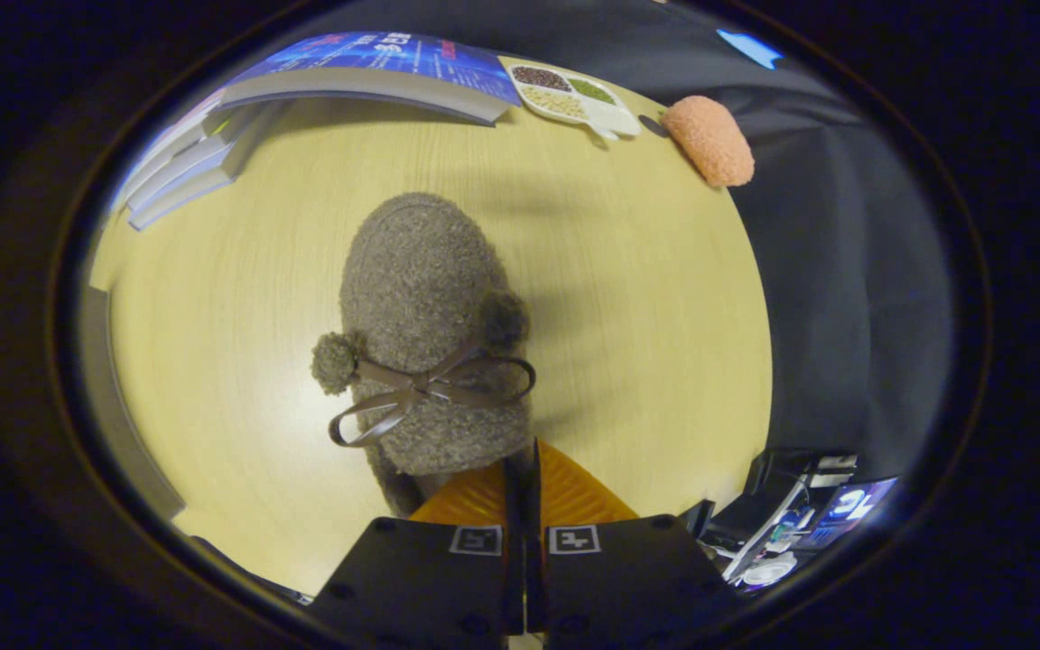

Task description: Open the storage box then place both shoes into the box .Put the left shoe in first, then the right shoe, with the right side of both shoes facing outward in a uniform manner.

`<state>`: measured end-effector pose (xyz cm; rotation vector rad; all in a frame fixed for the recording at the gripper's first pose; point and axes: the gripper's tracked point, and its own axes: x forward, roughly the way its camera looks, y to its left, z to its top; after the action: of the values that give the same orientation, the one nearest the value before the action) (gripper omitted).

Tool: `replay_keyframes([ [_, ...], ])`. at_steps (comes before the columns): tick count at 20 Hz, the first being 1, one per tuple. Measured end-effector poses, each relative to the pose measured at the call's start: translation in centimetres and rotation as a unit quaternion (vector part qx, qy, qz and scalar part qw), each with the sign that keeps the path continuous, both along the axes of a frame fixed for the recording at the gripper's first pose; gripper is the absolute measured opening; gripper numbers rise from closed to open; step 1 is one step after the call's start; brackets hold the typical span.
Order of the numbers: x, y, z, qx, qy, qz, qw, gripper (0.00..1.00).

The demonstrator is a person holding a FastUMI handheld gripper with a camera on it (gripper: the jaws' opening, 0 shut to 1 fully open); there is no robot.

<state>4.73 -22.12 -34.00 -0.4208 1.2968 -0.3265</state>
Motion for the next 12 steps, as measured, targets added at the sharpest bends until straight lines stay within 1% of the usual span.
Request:
replay_keyframes([
  [3, 0.0, -0.2, 1.3, -0.014, -0.027, -0.01, 0.999, 0.04],
  [5, -0.5, -0.3, 2.9, -0.049, -0.031, -0.002, 0.998, 0.04],
  [8, -1.1, -1.4, 5.7, -0.119, -0.023, 0.009, 0.993, 0.04],
  [12, -1.6, -0.8, 9.5, -0.159, -0.047, 0.006, 0.986, 0.04],
])
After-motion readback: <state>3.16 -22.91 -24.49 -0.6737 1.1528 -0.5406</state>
